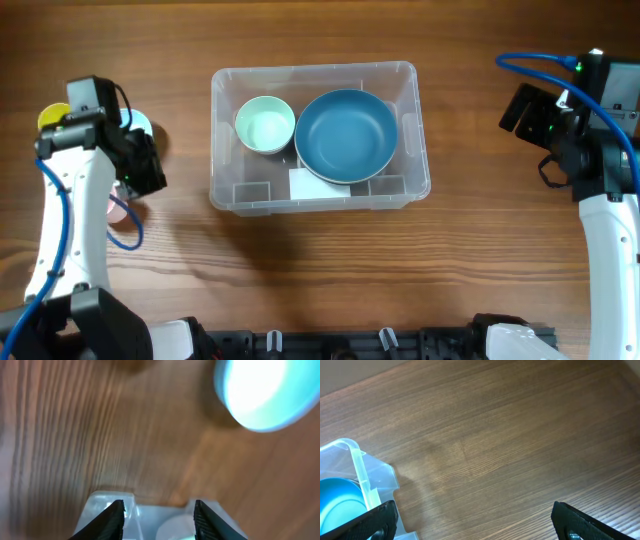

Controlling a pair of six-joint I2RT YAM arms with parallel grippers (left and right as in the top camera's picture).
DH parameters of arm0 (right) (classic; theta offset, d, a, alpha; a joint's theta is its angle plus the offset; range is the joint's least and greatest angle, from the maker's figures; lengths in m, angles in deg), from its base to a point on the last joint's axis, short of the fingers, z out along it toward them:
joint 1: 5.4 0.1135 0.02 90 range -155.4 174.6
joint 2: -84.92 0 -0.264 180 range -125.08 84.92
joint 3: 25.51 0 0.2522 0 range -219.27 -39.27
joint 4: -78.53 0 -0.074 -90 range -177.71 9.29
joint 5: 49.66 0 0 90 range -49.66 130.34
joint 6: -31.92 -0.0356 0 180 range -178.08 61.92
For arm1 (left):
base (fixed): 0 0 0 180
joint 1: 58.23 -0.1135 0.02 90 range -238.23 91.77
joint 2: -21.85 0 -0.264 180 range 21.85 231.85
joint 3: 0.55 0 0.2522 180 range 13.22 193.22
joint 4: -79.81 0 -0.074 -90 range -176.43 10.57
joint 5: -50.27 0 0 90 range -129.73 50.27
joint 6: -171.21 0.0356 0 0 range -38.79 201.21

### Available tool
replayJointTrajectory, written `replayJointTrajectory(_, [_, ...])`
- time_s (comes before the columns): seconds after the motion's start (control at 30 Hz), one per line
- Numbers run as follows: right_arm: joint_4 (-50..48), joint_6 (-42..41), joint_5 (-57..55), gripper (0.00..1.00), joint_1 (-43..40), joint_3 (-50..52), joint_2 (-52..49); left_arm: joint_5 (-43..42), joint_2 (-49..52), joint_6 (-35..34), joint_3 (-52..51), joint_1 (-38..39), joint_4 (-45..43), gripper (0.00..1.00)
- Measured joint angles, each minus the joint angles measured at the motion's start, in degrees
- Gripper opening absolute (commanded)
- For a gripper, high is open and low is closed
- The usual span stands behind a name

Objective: Pack container
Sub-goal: 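Move the left gripper to the light blue cup and pinch its rim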

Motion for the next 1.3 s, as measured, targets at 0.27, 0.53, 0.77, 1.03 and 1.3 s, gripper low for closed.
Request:
replayJointTrajectory(0.27, [0.0, 0.0, 0.0, 1.00, 0.0, 0.0, 0.0, 5.9, 0.6, -7.9, -4.8, 0.0, -8.4, 0.53])
replayJointTrajectory(0.53, [0.0, 0.0, 0.0, 1.00, 0.0, 0.0, 0.0, 12.2, 2.5, -10.2, -4.8, 0.0, -12.2, 0.54])
replayJointTrajectory(0.77, [0.0, 0.0, 0.0, 1.00, 0.0, 0.0, 0.0, 12.9, 9.2, -11.6, -4.8, 0.0, -16.5, 0.53])
replayJointTrajectory(1.03, [0.0, 0.0, 0.0, 1.00, 0.0, 0.0, 0.0, 12.9, 12.5, -11.8, -4.9, 0.0, -22.8, 0.49])
replayJointTrajectory(1.3, [0.0, 0.0, 0.0, 1.00, 0.0, 0.0, 0.0, 15.1, 13.5, -11.7, -4.9, 0.0, -26.0, 0.43])
